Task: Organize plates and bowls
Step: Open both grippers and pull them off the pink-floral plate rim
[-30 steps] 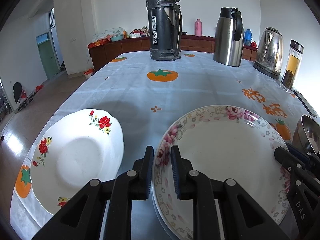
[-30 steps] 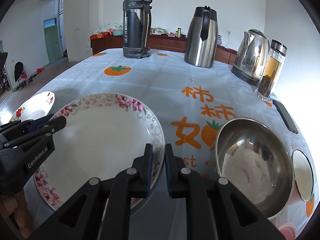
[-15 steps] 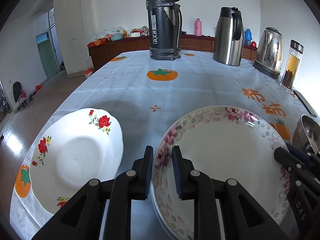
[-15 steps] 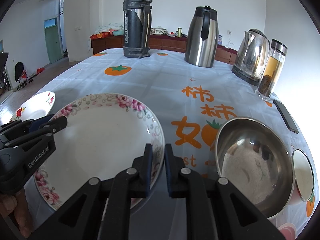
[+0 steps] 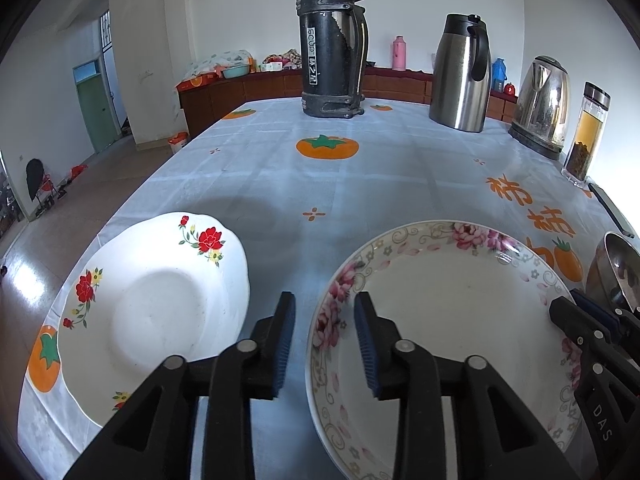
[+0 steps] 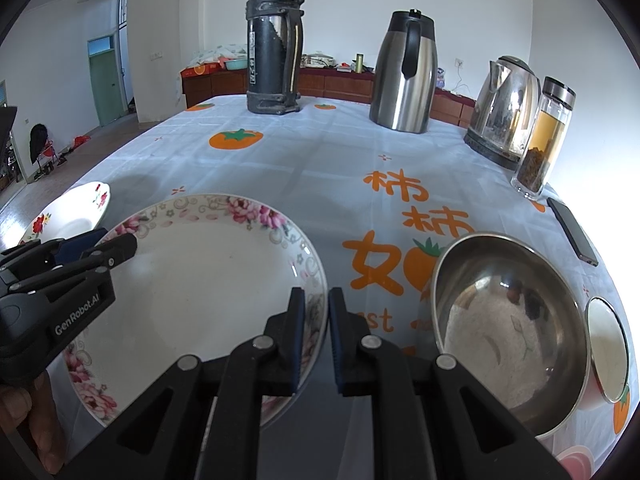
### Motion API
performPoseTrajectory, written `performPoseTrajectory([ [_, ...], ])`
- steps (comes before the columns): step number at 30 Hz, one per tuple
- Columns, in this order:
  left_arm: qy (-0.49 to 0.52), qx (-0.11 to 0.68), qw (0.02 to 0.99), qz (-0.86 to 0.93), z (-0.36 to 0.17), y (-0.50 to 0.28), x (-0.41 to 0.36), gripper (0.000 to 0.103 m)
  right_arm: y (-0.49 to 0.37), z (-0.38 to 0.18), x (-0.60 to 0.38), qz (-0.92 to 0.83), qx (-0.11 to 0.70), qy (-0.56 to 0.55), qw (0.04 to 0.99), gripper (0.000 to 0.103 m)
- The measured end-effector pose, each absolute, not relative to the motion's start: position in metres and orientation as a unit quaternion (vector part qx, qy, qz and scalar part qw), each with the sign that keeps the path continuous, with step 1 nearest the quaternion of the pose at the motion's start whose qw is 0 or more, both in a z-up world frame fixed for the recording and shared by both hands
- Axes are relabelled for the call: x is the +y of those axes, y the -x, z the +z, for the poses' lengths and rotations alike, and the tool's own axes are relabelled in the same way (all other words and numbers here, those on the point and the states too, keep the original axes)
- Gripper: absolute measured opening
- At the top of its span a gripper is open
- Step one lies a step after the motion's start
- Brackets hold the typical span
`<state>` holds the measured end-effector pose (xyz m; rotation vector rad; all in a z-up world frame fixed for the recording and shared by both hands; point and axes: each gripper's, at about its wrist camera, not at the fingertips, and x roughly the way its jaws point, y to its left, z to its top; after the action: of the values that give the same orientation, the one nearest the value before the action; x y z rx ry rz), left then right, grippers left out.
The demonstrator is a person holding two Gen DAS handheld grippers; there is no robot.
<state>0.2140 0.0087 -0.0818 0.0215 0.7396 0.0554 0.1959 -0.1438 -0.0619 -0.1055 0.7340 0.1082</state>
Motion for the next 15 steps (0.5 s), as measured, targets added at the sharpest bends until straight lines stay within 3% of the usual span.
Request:
performPoseTrajectory([
  [3, -0.011, 0.356, 0.934, 0.028, -0.081, -0.212, 0.008, 0.05, -0.196, -0.061, -0.144, 0.055, 0.357, 0.048, 0.931, 0.013],
  [6, -0.011, 0.354, 0.935, 0.029, -0.08, -0.211, 0.009, 0.051, -0.191, -0.059, -0.145, 0.058, 0.343, 0.045, 0.937, 0.016],
  [8, -0.009, 0.354, 0.935, 0.029, -0.08, -0.212, 0.01, 0.053, -0.187, -0.056, -0.143, 0.062, 0.33, 0.047, 0.941, 0.024],
  [12, -0.004, 0.348, 0.937, 0.032, -0.079, -0.21, 0.012, 0.064, -0.181, -0.053, -0.138, 0.06, 0.309, 0.058, 0.947, 0.054],
  [15, -0.006, 0.344, 0.938, 0.035, -0.077, -0.209, 0.012, 0.066, -0.178, -0.05, -0.137, 0.058, 0.298, 0.06, 0.951, 0.055],
])
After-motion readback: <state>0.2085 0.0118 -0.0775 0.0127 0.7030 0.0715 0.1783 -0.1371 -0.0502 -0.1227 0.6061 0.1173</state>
